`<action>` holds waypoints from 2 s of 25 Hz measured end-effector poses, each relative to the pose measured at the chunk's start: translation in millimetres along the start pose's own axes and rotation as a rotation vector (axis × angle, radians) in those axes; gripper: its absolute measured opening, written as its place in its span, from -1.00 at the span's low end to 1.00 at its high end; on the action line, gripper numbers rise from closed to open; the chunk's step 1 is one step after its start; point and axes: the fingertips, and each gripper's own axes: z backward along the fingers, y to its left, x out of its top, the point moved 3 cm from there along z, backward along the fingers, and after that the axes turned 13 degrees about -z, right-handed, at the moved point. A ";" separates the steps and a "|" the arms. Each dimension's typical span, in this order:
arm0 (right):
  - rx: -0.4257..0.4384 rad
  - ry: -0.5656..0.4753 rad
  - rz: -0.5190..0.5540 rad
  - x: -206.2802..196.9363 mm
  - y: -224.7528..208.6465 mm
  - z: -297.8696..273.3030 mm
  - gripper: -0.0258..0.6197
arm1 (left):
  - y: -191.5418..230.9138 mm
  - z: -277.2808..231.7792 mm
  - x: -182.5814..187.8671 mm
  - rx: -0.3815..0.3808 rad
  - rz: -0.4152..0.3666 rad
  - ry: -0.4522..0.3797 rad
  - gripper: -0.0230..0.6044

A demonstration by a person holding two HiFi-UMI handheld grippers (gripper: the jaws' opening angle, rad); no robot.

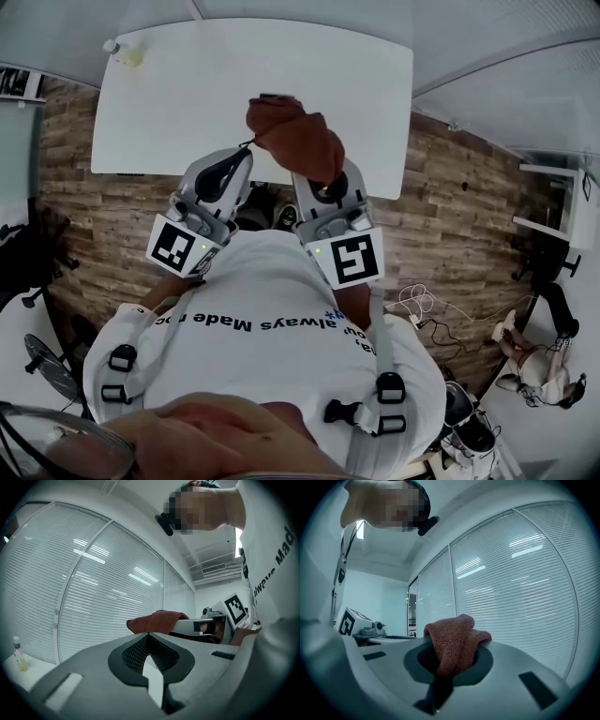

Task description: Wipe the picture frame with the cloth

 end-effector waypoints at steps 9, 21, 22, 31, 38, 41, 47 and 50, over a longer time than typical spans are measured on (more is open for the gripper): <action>-0.021 -0.002 0.023 10.9 1.4 -93.9 -0.85 | 91.0 -16.4 -8.8 -0.037 0.004 -0.021 -0.92; -0.078 0.002 0.030 4.6 -8.2 -136.1 -0.86 | 135.9 -31.9 -20.6 -0.090 0.001 -0.038 -0.92; -0.076 0.001 0.029 4.5 -9.3 -137.3 -0.86 | 137.0 -33.3 -20.8 -0.089 -0.001 -0.038 -0.92; -0.065 0.008 0.040 11.4 -30.8 -130.7 -0.86 | 132.1 -51.4 -18.7 -0.062 0.001 -0.014 -0.92; -0.051 0.045 0.057 2.3 -51.8 -128.5 -0.86 | 130.1 -68.2 -35.7 -0.068 -0.003 0.033 -0.92; -0.056 0.110 0.085 -22.1 -64.5 -132.1 -0.85 | 135.8 -70.9 -63.7 -0.067 0.022 0.085 -0.92; -0.107 0.275 0.101 -92.6 -106.8 -135.2 -0.86 | 138.1 -79.9 -139.0 -0.101 0.071 0.210 -0.92; -0.109 0.333 0.150 -131.0 -121.3 -144.6 -0.85 | 136.3 -82.1 -182.9 -0.119 0.065 0.283 -0.92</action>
